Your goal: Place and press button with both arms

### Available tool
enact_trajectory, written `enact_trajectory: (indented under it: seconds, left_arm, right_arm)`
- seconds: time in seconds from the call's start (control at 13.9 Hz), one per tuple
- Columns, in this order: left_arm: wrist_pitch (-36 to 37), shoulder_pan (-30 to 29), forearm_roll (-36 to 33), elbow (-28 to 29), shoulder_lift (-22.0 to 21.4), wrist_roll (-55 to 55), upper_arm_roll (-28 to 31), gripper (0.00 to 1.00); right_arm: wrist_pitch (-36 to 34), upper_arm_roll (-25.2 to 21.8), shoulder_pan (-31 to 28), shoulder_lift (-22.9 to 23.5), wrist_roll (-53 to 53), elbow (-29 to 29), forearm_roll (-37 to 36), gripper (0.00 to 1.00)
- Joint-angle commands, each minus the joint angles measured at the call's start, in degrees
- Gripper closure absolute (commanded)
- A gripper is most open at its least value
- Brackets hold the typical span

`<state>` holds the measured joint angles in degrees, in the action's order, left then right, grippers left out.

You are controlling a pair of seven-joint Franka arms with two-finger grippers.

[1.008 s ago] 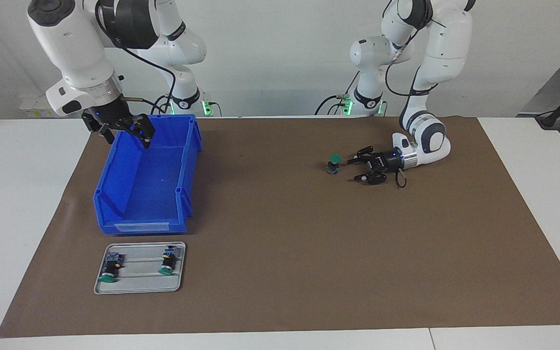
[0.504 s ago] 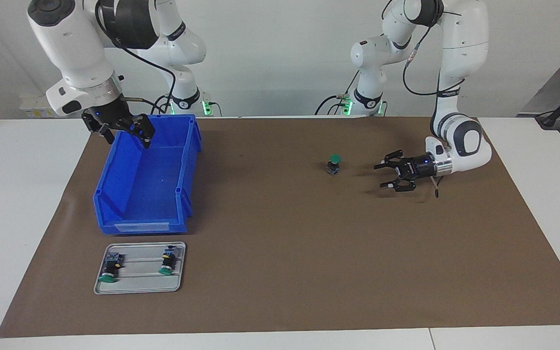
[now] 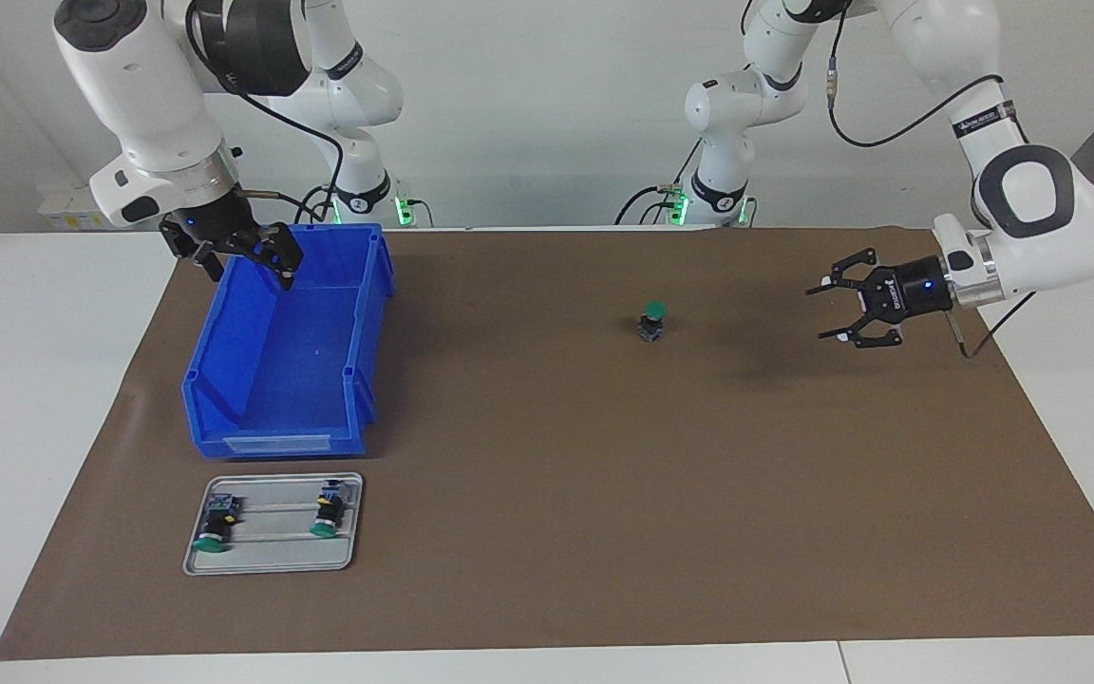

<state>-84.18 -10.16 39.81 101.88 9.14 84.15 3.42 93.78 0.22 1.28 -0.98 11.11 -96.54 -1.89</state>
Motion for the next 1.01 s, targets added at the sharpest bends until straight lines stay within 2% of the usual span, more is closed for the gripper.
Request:
enact_trajectory:
  seconds: [0.0,0.29,0.5,0.65,0.72,0.79,0.86,0.94]
  left_arm:
    - [2.00,2.25,-6.04,-0.02,-4.99,-10.90,0.10,0.31]
    - [1.30,10.23,-16.33,-0.02,-12.11,-33.72,-0.34,0.31]
    - [1.39,16.21,-18.44,0.07,-13.44,-53.23,-0.43,0.33]
    - [1.04,22.17,-25.44,0.24,-13.62,-69.12,-0.95,0.39]
    - [0.17,25.42,-29.05,0.59,-13.80,-76.34,-1.05,0.47]
    - [-0.19,28.33,-31.26,0.77,-13.88,-83.46,-1.05,0.60]
    - [-0.28,29.75,-31.46,1.38,-14.49,-89.27,-1.13,0.79]
    - [-0.71,30.29,-31.55,2.87,-15.02,-92.29,-1.13,0.91]
  right_arm:
    - [0.61,0.22,-0.14,-1.13,0.76,-1.28,0.39,0.00]
    - [0.61,0.22,-0.14,-1.13,0.76,-1.37,0.39,0.00]
    - [0.61,0.22,-0.14,-1.22,0.76,-1.28,0.39,0.00]
    - [0.61,0.22,-0.14,-1.13,0.76,-1.28,0.39,0.00]
    - [0.61,0.22,-0.14,-1.13,0.76,-1.28,0.39,0.00]
    - [0.61,0.22,-0.14,-1.13,0.76,-1.28,0.39,0.00]
    - [0.61,0.22,-0.14,-1.22,0.76,-1.28,0.39,0.00]
    - [0.61,0.22,-0.14,-1.13,0.76,-1.28,0.39,0.00]
